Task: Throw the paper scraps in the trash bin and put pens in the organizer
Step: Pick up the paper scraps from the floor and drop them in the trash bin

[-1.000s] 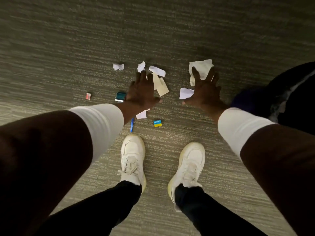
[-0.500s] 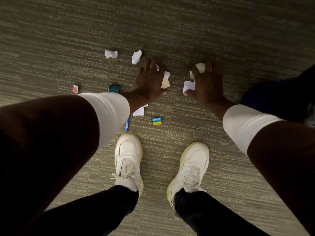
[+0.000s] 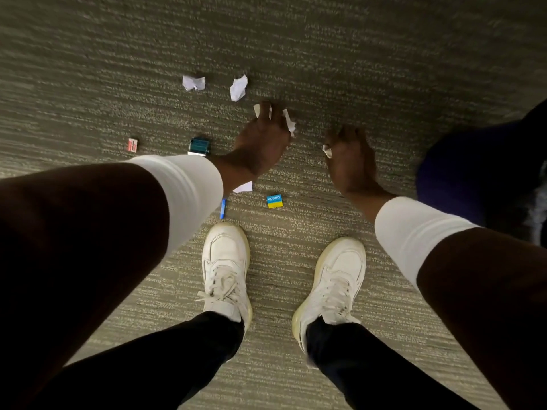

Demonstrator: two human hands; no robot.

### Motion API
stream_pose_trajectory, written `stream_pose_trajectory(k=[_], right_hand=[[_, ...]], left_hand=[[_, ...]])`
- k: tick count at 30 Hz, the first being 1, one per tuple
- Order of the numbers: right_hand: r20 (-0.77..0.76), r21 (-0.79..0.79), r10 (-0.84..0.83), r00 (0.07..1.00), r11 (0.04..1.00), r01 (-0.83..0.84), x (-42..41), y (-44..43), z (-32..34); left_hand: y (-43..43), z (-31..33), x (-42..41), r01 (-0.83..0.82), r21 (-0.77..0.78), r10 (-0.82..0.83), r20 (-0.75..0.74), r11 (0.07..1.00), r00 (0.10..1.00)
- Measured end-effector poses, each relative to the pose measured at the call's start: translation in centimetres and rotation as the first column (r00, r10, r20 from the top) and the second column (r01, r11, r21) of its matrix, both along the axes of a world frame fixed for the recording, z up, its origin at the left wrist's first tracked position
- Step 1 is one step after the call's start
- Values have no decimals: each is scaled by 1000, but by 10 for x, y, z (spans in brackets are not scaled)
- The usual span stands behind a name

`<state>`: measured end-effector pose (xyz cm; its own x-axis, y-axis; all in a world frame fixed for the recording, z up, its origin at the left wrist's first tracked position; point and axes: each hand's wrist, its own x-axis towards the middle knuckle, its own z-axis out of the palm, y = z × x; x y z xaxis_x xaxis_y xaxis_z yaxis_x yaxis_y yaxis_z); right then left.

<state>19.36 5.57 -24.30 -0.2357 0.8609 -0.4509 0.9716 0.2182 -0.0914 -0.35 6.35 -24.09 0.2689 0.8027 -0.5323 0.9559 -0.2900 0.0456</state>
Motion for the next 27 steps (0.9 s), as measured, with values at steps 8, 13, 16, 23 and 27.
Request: stream_pose_trajectory(k=[8, 13, 16, 23, 27], right_hand=[[-122, -31, -136, 983, 991, 134, -2, -37, 60], [-235, -41, -242, 941, 970, 239, 13, -59, 141], [-278, -25, -342, 897, 937, 350, 23, -71, 192], [-337, 59, -559, 758, 791, 609, 82, -78, 286], [-352, 126, -641, 682, 689, 713, 124, -70, 315]], left_hand=[[-12, 48, 0, -32, -36, 32, 22, 999, 999], [-43, 126, 27, -104, -41, 109, 134, 994, 985], [-57, 184, 59, -257, -68, 266, 269, 964, 926], [-57, 290, 149, -411, -74, 401, 427, 909, 811], [-47, 321, 196, -406, -78, 386, 512, 911, 767]])
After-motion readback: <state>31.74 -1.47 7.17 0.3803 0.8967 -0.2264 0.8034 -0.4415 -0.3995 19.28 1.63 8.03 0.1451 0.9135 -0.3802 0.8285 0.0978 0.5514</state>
